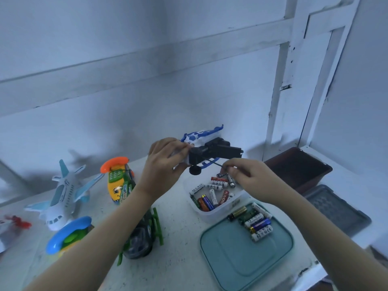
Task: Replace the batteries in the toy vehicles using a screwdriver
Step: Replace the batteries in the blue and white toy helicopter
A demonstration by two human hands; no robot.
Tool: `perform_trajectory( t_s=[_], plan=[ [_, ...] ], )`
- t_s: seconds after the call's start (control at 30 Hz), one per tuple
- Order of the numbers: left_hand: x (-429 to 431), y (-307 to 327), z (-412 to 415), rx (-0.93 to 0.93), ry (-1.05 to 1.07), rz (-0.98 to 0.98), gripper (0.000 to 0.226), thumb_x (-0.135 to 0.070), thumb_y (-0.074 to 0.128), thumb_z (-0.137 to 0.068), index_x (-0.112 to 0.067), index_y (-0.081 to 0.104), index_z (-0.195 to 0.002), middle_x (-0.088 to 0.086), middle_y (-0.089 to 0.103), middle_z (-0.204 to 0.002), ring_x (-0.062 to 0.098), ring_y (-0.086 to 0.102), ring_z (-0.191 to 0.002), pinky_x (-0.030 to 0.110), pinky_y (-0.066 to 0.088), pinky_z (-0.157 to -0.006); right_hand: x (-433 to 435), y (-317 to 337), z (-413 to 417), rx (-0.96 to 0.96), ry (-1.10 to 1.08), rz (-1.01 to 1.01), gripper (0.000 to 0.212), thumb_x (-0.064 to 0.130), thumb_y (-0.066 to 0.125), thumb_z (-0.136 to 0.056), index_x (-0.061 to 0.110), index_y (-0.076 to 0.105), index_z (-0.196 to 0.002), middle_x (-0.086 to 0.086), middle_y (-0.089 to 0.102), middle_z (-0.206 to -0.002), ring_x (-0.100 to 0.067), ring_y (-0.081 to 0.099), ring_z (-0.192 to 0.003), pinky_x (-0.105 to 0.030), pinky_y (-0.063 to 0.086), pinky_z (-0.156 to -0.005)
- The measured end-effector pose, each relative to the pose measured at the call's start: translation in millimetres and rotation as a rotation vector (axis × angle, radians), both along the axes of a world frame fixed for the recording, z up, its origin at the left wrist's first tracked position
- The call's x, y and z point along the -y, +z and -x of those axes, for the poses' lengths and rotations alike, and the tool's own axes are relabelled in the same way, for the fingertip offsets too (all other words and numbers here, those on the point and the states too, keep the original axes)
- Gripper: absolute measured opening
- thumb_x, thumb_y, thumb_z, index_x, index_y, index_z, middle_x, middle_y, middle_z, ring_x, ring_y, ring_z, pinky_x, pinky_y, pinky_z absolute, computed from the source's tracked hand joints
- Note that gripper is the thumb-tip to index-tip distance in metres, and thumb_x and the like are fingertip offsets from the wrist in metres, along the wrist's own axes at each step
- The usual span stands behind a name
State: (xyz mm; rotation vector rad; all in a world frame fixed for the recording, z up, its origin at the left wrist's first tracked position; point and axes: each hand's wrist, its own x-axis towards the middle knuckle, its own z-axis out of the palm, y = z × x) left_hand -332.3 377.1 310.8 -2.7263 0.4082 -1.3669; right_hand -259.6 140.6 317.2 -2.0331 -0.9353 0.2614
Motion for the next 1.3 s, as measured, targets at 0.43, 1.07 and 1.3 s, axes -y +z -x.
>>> perform_trajectory(
  t_s=[0.43, 1.07, 1.3],
  plan=[
    [6.0, -7.9, -9.0, 0.035, 0.182, 0.169, 0.031, -0.009, 0.073, -0.072, 0.001, 0.073, -0.102, 0.012, 0.068, -0.090, 0.025, 0.051, -0.095, 0.032, 0.037, -0.081, -41.7, -21.4, 49.2, -0.007, -0.193, -0.173, 0.013, 0.015, 0.042, -0.099, 0.012, 0.055, -0.097, -0.001, 0.058, -0.072, -0.007, 0.049, -0.060, -0.029, 0.037, -0.062],
    [-1.5, 0.2, 8.1, -0.056, -0.030, -0.313, 0.024, -0.007, 0.065, -0.087, -0.002, 0.072, -0.109, 0.010, 0.070, -0.103, 0.025, 0.053, -0.104, 0.035, 0.040, -0.087, -6.5, -2.6, 18.3, -0.153, -0.170, -0.091, 0.024, 0.015, 0.053, -0.093, 0.022, 0.072, -0.080, 0.014, 0.057, -0.048, -0.005, 0.043, -0.046, -0.014, 0.035, -0.047],
    [3.5, -1.8, 13.5, -0.083, -0.059, -0.351, 0.025, -0.006, 0.057, -0.089, 0.000, 0.071, -0.109, 0.012, 0.070, -0.103, 0.025, 0.051, -0.105, 0.035, 0.039, -0.089, -3.9, -1.2, 18.5, -0.158, -0.167, 0.030, 0.022, 0.017, 0.052, -0.093, 0.023, 0.070, -0.083, 0.008, 0.061, -0.061, -0.012, 0.050, -0.055, -0.015, 0.039, -0.049]
  ],
)
